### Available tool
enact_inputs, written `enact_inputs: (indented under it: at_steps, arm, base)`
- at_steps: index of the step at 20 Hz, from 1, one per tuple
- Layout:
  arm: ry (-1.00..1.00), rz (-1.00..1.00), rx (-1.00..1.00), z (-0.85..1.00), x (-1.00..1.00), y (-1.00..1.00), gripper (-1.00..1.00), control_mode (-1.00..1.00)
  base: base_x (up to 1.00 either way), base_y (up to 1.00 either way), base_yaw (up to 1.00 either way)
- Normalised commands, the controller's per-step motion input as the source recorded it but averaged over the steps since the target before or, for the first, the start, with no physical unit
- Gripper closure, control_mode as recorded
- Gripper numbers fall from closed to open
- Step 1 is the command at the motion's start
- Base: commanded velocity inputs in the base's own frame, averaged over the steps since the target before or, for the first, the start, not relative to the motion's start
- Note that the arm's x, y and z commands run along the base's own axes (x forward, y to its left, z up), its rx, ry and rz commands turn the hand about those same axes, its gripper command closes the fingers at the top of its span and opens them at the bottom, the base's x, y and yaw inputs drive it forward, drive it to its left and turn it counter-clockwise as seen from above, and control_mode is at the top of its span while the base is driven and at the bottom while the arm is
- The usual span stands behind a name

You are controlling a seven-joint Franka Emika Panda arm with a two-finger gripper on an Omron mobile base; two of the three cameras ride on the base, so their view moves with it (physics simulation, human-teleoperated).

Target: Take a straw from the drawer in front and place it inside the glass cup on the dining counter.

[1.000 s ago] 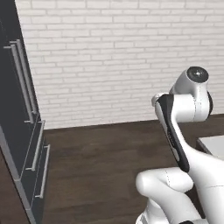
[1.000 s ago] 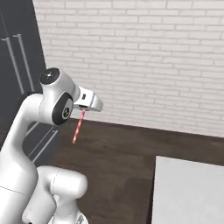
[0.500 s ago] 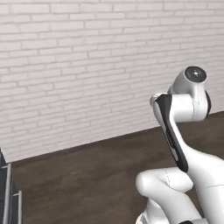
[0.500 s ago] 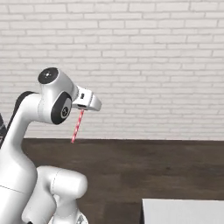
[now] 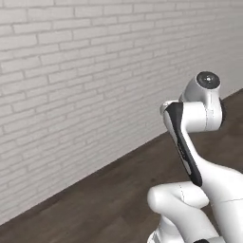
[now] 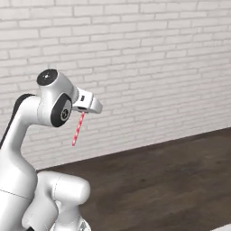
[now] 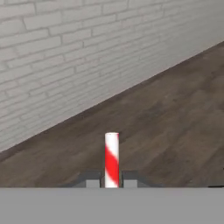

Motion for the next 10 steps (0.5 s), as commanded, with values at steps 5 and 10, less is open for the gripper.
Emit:
enact_inputs:
  at_steps: [5,10]
  arm:
    - [0.00,0.00,0.00,0.00,0.00,0.00,1.00,1.00]
    - [0.00,0.00,0.00,0.00,0.00,0.00,1.00,1.00]
  base:
    - [0.65,0.08,-0.69]
    - [0.49,0.14,-0.75]
